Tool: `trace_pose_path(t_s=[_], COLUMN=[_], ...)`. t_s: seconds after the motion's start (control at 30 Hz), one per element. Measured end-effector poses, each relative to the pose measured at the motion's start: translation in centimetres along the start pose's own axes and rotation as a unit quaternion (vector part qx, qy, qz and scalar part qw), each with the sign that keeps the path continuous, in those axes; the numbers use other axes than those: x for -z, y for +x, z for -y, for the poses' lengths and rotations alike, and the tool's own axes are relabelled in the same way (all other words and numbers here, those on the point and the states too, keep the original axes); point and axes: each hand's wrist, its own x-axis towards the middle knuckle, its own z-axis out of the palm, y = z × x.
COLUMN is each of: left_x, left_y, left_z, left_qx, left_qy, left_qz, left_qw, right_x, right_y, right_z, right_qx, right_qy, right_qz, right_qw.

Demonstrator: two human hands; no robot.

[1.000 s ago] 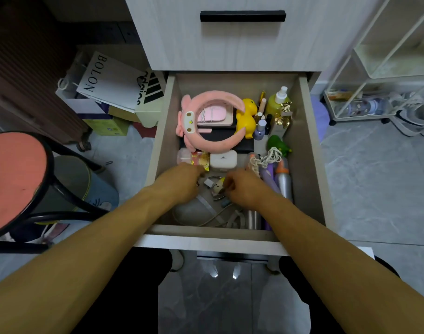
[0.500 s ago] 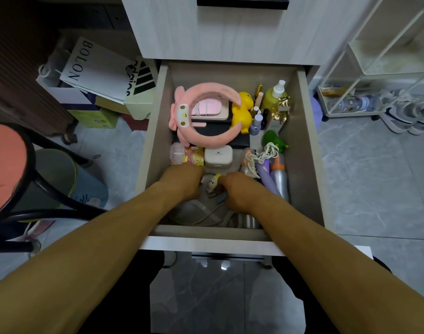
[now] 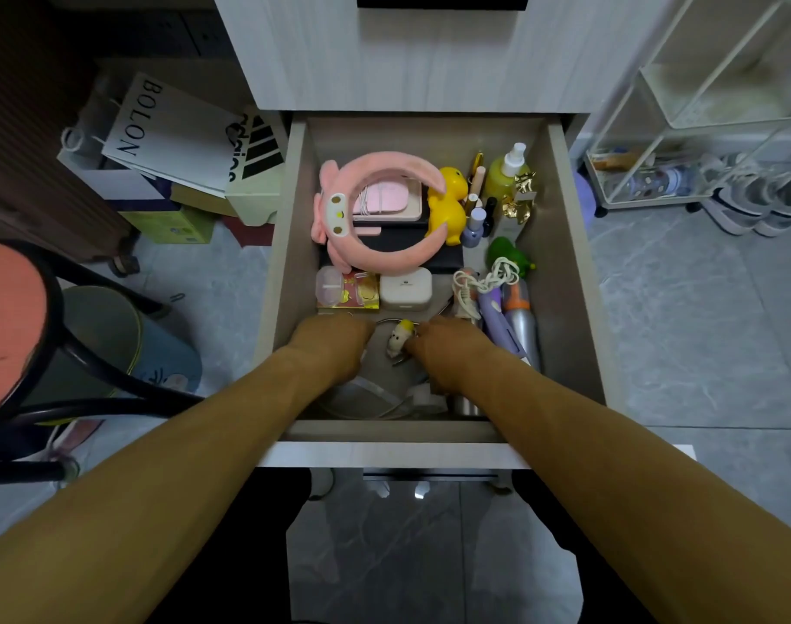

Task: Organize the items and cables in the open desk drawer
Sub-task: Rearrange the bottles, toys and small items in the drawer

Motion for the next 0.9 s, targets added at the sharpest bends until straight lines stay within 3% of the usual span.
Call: trace_pose_path(t_s=[0.17,0.33,0.4,0.57,0.77,0.9], left_x=[-0.1,0.1,-0.4,-1.8,-1.6,-1.6], left_y=[-1.0,-0.6,-0.5,-0.5,-0.7,-0.6], left_z=[0.0,-0.5,-0.9,-1.3,-1.5,-1.3], left_qx=[-0.006,0.008,-0.004,-0.039,-0.051,-0.046], left_qy=[0.000,-0.065,-0.091,-0.115,-0.103,-0.109], left_qz=[0.008,0.018,0.053,0.206,0.268,0.257], left_qw=[1.000,0.998,0.994,0.971,0.957,0.959], right_x=[-0.3,-0.8,-1.0,-0.9,-1.3,-1.6], right_y=[-0.3,-2.0,-2.6,-2.3,-2.5,-1.9], right_z=[-0.2,-1.1,-1.3,-0.5,-0.1,0.1], right_qx=[0.000,0.013,0.045,0.104,0.109,0.108], right_qy=[0.051,0.254,0.256,0.081,0.193,0.234], right_qz=[-0.026,-0.086,-0.052,0.075,0.110,0.127], right_qw=[0.998,0.963,0.964,0.988,0.969,0.958])
